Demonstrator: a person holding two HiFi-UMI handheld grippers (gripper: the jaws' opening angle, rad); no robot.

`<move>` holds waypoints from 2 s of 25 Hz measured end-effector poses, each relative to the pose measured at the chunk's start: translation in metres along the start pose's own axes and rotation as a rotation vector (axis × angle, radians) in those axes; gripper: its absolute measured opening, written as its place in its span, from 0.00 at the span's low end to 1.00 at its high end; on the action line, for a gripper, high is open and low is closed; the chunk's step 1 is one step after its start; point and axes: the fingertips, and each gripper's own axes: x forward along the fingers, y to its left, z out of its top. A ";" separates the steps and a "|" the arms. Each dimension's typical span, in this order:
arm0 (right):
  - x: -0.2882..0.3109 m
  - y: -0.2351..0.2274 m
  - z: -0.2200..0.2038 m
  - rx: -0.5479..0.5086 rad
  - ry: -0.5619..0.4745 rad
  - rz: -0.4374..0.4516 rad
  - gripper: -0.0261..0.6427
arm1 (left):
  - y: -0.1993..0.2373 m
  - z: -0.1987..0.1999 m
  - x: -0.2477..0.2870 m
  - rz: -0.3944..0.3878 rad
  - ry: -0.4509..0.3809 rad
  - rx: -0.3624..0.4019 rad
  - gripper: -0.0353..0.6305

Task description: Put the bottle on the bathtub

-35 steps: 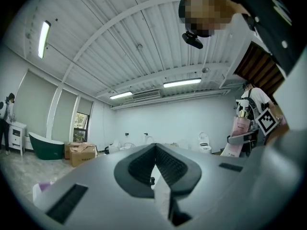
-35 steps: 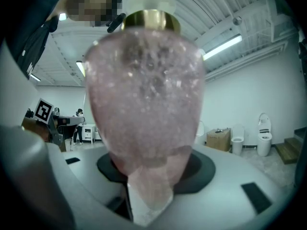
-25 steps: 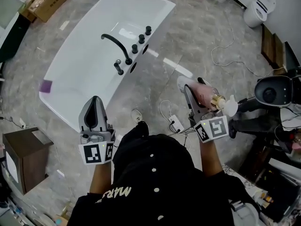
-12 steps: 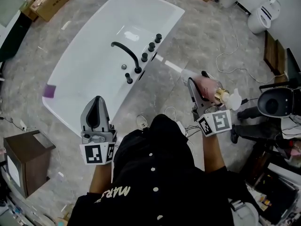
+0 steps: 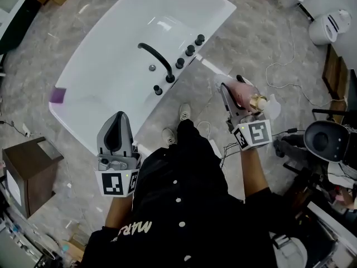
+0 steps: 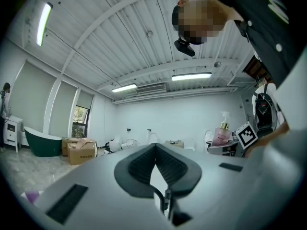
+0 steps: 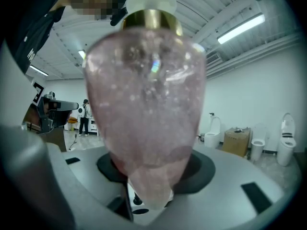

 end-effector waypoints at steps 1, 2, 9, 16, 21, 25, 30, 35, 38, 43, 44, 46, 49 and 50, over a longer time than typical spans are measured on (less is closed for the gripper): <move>0.010 -0.002 -0.006 0.001 0.009 0.012 0.37 | 0.002 -0.001 0.006 0.004 0.009 0.002 0.07; 0.020 -0.003 -0.011 -0.001 0.019 0.025 0.37 | 0.003 -0.002 0.012 0.009 0.018 0.003 0.07; 0.092 -0.021 -0.068 -0.001 0.092 0.110 0.37 | 0.004 -0.021 0.054 0.030 0.098 0.001 0.07; 0.157 -0.033 -0.143 -0.051 0.162 0.183 0.37 | -0.012 -0.053 0.089 0.007 0.157 0.068 0.07; 0.195 -0.033 -0.195 -0.047 0.208 0.219 0.37 | -0.009 -0.082 0.110 0.020 0.201 0.029 0.07; 0.215 -0.030 -0.225 -0.053 0.225 0.244 0.37 | -0.009 -0.096 0.117 0.033 0.223 0.044 0.07; 0.237 -0.026 -0.259 -0.049 0.247 0.275 0.37 | -0.007 -0.114 0.124 0.056 0.251 0.019 0.07; 0.253 -0.022 -0.293 -0.034 0.275 0.303 0.37 | -0.005 -0.142 0.131 0.075 0.290 -0.013 0.07; 0.263 -0.021 -0.311 -0.030 0.288 0.316 0.37 | -0.002 -0.154 0.135 0.095 0.310 -0.031 0.07; 0.275 -0.020 -0.329 -0.030 0.302 0.333 0.37 | 0.001 -0.166 0.134 0.121 0.337 -0.039 0.07; 0.276 -0.020 -0.332 -0.030 0.305 0.334 0.37 | 0.002 -0.169 0.133 0.128 0.345 -0.042 0.07; 0.278 -0.019 -0.337 -0.030 0.308 0.340 0.37 | 0.004 -0.175 0.132 0.142 0.360 -0.049 0.07; 0.282 -0.013 -0.344 -0.036 0.312 0.358 0.37 | 0.007 -0.183 0.130 0.155 0.377 -0.057 0.07; 0.283 -0.011 -0.345 -0.037 0.312 0.362 0.37 | 0.008 -0.185 0.129 0.158 0.381 -0.059 0.07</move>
